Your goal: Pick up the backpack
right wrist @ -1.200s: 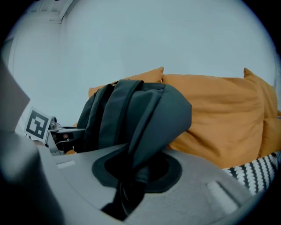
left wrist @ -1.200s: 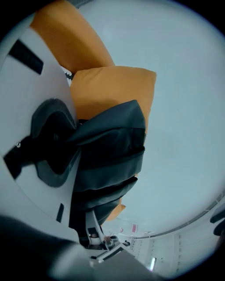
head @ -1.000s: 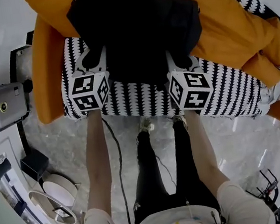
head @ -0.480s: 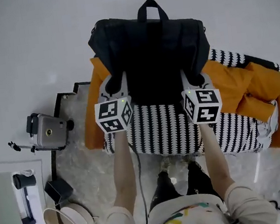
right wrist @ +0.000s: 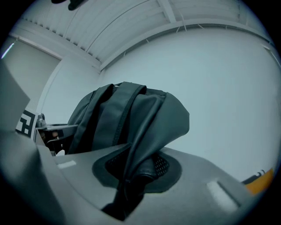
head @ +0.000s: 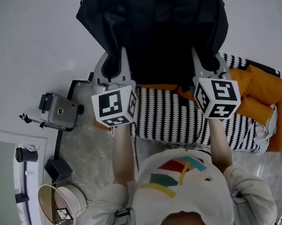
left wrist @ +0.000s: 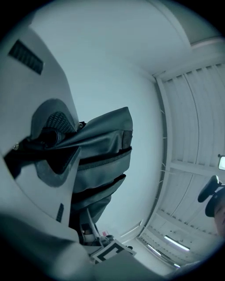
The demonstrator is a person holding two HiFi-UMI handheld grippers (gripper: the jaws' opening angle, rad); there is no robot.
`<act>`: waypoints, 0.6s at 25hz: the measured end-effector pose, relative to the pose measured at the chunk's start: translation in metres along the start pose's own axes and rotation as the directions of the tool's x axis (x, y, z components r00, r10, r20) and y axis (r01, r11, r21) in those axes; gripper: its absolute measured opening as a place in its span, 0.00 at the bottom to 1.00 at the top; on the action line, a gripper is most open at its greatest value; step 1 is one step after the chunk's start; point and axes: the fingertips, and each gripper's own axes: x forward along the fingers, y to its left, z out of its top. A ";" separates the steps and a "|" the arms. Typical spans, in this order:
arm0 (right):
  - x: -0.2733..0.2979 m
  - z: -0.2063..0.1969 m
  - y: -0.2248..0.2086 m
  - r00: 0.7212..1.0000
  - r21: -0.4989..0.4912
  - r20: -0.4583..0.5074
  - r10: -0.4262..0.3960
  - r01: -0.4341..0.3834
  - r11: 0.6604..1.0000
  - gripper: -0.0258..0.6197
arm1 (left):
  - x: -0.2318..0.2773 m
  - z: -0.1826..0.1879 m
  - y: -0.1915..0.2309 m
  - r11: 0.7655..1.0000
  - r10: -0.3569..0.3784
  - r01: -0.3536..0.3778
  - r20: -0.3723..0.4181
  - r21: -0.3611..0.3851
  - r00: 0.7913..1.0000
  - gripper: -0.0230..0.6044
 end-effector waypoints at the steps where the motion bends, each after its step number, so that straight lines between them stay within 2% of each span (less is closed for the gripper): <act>1: -0.010 0.004 0.003 1.000 -0.004 0.014 0.011 -0.011 1.000 0.16 | -0.011 0.007 -0.002 1.000 0.009 -0.009 0.018 0.009 1.000 0.16; 6: -0.050 0.007 0.020 0.998 -0.006 0.048 0.042 -0.042 0.999 0.16 | -0.062 0.021 -0.011 0.998 0.061 -0.062 0.065 0.011 0.996 0.16; 9: -0.065 -0.006 0.028 0.997 0.017 0.055 0.060 -0.061 0.998 0.16 | -0.082 0.020 -0.014 0.993 0.101 -0.106 0.090 0.054 0.991 0.16; 15: -0.070 -0.028 0.032 0.997 0.027 0.027 0.073 -0.073 0.997 0.16 | -0.097 0.003 -0.017 0.989 0.136 -0.137 0.035 0.054 0.990 0.16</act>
